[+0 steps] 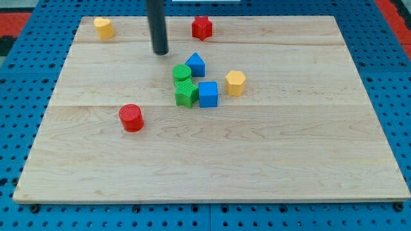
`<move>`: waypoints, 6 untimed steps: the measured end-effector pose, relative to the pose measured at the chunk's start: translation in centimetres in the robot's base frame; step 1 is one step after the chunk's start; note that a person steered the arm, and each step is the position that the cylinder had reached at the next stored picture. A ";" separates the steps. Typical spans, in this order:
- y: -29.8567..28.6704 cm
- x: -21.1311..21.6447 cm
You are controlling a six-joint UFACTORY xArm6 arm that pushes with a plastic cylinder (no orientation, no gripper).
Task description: Move the blue triangle to the top right corner of the board
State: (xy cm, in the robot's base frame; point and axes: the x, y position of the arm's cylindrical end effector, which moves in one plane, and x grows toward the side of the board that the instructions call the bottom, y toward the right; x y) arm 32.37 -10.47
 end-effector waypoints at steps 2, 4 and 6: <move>11.3 2.2; 22.2 -0.1; 27.8 -2.0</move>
State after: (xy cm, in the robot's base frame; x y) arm 30.32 17.30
